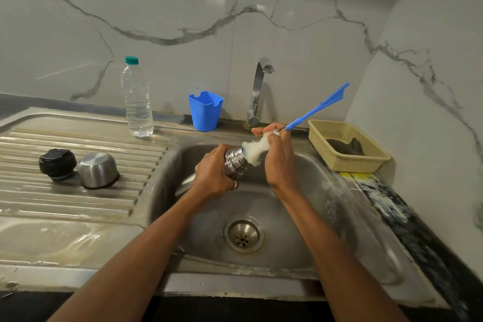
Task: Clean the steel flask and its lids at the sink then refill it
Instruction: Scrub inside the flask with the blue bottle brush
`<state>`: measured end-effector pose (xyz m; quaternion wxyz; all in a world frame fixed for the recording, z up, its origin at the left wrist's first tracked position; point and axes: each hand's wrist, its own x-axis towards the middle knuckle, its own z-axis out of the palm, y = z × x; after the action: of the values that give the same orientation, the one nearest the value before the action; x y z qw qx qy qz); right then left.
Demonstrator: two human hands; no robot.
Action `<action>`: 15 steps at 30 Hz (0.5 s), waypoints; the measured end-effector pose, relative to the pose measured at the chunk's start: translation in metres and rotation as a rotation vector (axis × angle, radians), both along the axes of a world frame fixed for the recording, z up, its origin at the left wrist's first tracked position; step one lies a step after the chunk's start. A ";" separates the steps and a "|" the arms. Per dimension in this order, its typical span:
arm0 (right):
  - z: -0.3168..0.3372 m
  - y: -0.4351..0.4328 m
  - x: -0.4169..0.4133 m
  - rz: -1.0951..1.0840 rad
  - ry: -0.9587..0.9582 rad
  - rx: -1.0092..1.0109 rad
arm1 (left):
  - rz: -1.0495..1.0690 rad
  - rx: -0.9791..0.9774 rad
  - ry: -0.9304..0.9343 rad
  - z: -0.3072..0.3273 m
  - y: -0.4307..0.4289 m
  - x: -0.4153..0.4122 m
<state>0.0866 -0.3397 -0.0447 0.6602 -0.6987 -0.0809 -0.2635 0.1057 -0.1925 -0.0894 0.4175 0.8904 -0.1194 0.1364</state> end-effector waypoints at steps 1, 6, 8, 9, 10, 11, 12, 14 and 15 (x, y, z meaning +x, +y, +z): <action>-0.002 0.000 0.001 0.016 0.003 0.015 | 0.000 0.004 0.001 0.000 0.000 0.000; -0.008 0.002 0.003 0.061 0.017 0.089 | -0.004 0.030 0.014 0.000 0.000 -0.001; -0.009 0.005 0.004 0.086 0.030 0.120 | -0.005 0.031 0.016 0.000 0.000 -0.001; -0.010 0.006 0.005 0.093 0.035 0.124 | -0.006 0.030 0.016 0.000 0.000 -0.001; -0.010 0.007 0.005 0.094 0.042 0.120 | -0.009 0.030 0.017 0.001 0.000 -0.001; -0.011 0.007 0.005 0.095 0.044 0.119 | -0.013 0.030 0.018 0.001 0.000 -0.001; -0.011 0.007 0.006 0.095 0.043 0.119 | -0.017 0.031 0.019 0.001 0.000 -0.002; -0.013 0.007 0.007 0.094 0.037 0.124 | -0.016 0.032 0.022 0.001 0.000 -0.002; -0.013 0.008 0.007 0.100 0.034 0.128 | -0.015 0.032 0.026 0.002 0.000 -0.002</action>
<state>0.0938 -0.3317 -0.0579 0.7172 -0.6544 -0.0873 -0.2231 0.1038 -0.1927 -0.0874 0.4059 0.8977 -0.1227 0.1200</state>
